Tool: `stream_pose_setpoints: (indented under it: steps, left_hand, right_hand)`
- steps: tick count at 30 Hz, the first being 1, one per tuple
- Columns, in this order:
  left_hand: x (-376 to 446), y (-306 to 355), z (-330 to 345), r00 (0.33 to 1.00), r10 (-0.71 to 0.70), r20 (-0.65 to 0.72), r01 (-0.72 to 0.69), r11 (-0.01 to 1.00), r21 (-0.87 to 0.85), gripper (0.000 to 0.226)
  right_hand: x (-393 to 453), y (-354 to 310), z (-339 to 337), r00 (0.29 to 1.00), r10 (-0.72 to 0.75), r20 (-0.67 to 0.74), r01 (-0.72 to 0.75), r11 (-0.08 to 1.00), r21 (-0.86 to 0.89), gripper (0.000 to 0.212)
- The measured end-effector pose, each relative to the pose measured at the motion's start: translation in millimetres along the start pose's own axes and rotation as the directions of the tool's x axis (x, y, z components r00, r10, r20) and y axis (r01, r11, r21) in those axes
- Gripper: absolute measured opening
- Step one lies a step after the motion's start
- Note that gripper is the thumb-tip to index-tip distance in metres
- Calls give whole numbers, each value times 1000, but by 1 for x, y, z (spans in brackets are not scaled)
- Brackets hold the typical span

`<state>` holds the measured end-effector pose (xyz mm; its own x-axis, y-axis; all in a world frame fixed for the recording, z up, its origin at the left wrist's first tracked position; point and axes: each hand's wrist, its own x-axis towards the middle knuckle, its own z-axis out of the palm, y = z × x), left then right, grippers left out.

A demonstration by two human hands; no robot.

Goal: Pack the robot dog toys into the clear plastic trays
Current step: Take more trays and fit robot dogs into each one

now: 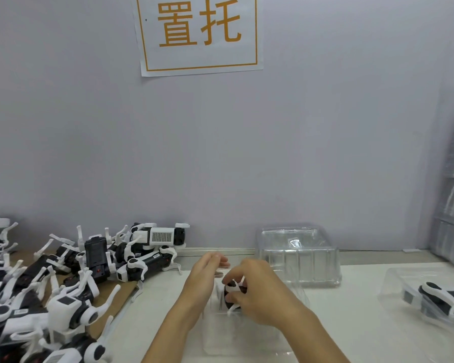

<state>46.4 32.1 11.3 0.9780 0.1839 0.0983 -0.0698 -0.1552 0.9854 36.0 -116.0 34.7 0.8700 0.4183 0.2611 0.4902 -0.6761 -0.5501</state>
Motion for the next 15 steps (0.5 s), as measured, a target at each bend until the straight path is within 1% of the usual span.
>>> stream_pose_setpoints:
  steps: [7,10,12,13,15]
  left_hand:
    - [4,-4,1,1000,3,-10,-3,1000,-13,25]
    - [7,-7,0,998,-23,-54,18,997,-81,28]
    - [10,-8,-3,989,-70,-131,47,983,-176,25]
    - [12,-10,-6,978,-111,-177,67,968,-240,23]
    - [14,-13,-14,952,-199,-232,100,920,-378,18]
  right_hand:
    - [3,5,2,1000,8,-8,-8,1000,1,27]
    - [1,-2,1,999,14,-35,-16,998,-60,25]
    - [0,-10,3,997,-46,-70,39,995,-91,27]
    - [0,-16,5,992,-105,-75,99,992,-78,29]
    - [-3,-31,13,974,-224,-33,223,974,-47,34]
